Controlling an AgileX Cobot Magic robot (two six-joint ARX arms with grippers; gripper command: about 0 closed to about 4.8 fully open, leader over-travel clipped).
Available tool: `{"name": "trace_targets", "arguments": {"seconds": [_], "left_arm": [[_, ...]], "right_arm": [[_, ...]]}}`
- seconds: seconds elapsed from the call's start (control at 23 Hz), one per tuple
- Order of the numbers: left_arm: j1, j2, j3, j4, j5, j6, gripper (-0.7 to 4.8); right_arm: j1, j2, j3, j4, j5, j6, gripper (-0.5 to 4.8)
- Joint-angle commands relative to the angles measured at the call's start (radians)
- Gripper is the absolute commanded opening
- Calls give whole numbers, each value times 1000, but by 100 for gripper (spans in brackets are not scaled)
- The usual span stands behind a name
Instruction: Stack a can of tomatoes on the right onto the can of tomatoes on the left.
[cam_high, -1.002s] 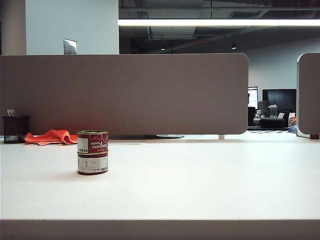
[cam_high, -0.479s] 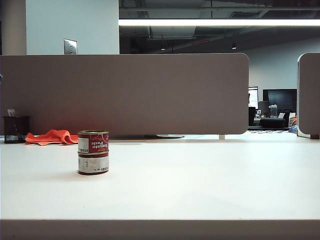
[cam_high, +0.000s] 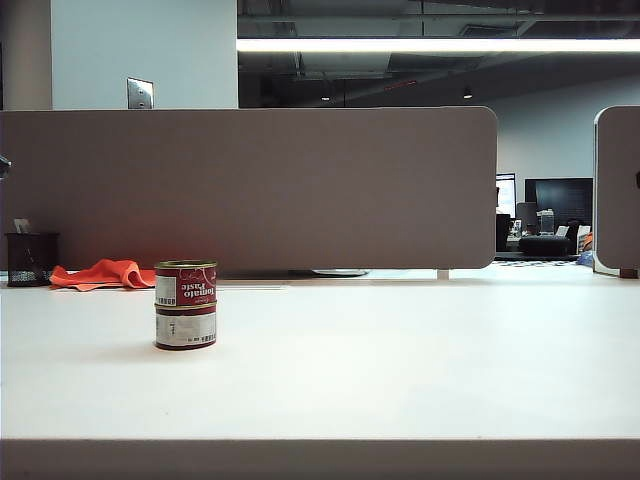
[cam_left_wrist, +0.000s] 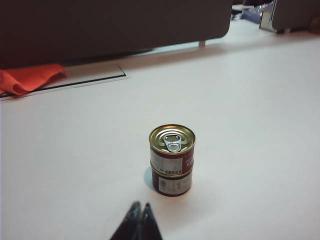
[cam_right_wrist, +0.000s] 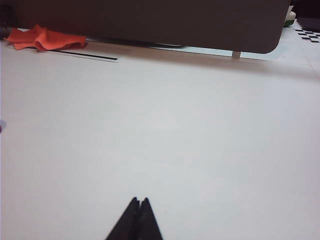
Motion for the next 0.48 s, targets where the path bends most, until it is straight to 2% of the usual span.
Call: {"name": "trace_targets", "arguments": {"seconds": [0.04, 0.13, 0.26, 0.48], "left_arm": [[2, -45, -40, 11, -2, -35, -6], [3, -89, -55, -15, -20, -63, -6], [3, -147, -55, -38, -21, -62, -6], [3, -191, -55, -37, -143, -60, -5]], "right_arm": [[-1, -14, 3, 24, 6, 5, -6], [-2, -29, 3, 23, 9, 5, -5], [-2, -45, 2, 19, 43, 5, -5], [1, -48, 2, -9, 43, 5, -5]]}}
